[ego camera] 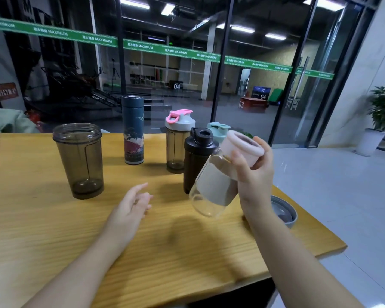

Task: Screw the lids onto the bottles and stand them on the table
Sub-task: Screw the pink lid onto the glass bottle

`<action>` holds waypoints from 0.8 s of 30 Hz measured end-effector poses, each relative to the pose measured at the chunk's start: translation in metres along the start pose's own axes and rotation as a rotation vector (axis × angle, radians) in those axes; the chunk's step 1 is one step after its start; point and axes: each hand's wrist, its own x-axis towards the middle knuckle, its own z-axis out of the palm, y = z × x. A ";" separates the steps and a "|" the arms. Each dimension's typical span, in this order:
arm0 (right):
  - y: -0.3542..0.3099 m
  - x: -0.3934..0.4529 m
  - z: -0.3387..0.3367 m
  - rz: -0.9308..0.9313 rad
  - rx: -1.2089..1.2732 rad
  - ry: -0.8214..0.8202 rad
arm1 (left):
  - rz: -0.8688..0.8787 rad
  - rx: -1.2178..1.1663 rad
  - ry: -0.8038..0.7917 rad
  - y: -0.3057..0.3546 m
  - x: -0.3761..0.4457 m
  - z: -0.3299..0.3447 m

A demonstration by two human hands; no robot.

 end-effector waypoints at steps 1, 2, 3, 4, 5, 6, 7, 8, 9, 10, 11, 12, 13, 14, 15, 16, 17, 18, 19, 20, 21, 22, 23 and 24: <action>-0.001 0.005 -0.002 -0.003 -0.021 0.010 | 0.013 0.067 0.001 -0.002 0.000 0.000; -0.001 0.011 -0.003 -0.003 -0.036 0.019 | 0.024 0.116 0.009 -0.003 0.001 -0.001; 0.000 0.016 -0.004 0.001 -0.048 0.027 | 0.029 0.148 0.024 -0.003 0.000 -0.001; 0.002 0.021 -0.005 0.008 -0.065 0.037 | 0.033 0.174 0.044 -0.002 0.000 -0.002; 0.005 0.027 -0.006 0.017 -0.085 0.045 | 0.043 0.202 0.065 -0.002 0.000 -0.002; 0.009 0.032 -0.006 0.027 -0.105 0.052 | 0.062 0.244 0.086 -0.002 0.000 -0.003; 0.012 0.036 -0.005 0.037 -0.124 0.057 | 0.085 0.303 0.105 -0.002 0.000 -0.005; 0.016 0.039 -0.005 0.046 -0.144 0.058 | 0.109 0.377 0.125 -0.003 0.000 -0.006; 0.020 0.043 -0.003 0.055 -0.164 0.058 | 0.127 0.450 0.143 -0.003 0.000 -0.006; 0.023 0.045 -0.002 0.064 -0.180 0.053 | 0.136 0.513 0.160 -0.002 0.001 -0.006; 0.027 0.047 0.000 0.071 -0.193 0.048 | 0.135 0.563 0.175 -0.003 0.001 -0.006; 0.030 0.049 0.001 0.074 -0.204 0.045 | 0.127 0.601 0.178 -0.002 0.001 -0.004; 0.034 0.051 0.002 0.073 -0.213 0.043 | 0.117 0.633 0.169 -0.001 0.000 -0.002; 0.038 0.052 0.003 0.071 -0.224 0.042 | 0.106 0.656 0.156 -0.002 0.000 -0.001; 0.042 0.054 0.004 0.070 -0.232 0.045 | 0.096 0.669 0.148 -0.002 0.000 0.000; 0.046 0.055 0.005 0.074 -0.241 0.049 | 0.088 0.674 0.145 -0.003 0.000 0.000; 0.050 0.055 0.006 0.079 -0.244 0.054 | 0.082 0.672 0.148 -0.003 0.001 0.000; 0.053 0.057 0.007 0.087 -0.247 0.063 | 0.076 0.668 0.156 -0.003 0.001 -0.001; 0.057 0.058 0.008 0.093 -0.251 0.074 | 0.068 0.664 0.169 -0.004 0.002 -0.001; 0.060 0.059 0.008 0.098 -0.259 0.085 | 0.062 0.667 0.185 -0.005 0.002 -0.001; 0.063 0.060 0.008 0.102 -0.266 0.094 | 0.056 0.680 0.204 -0.005 0.003 -0.001; 0.065 0.061 0.008 0.102 -0.272 0.100 | 0.047 0.706 0.217 -0.005 0.003 0.000; 0.067 0.063 0.009 0.101 -0.277 0.103 | 0.036 0.741 0.223 -0.006 0.003 0.001; 0.069 0.065 0.009 0.099 -0.286 0.104 | 0.023 0.777 0.218 -0.006 0.004 0.002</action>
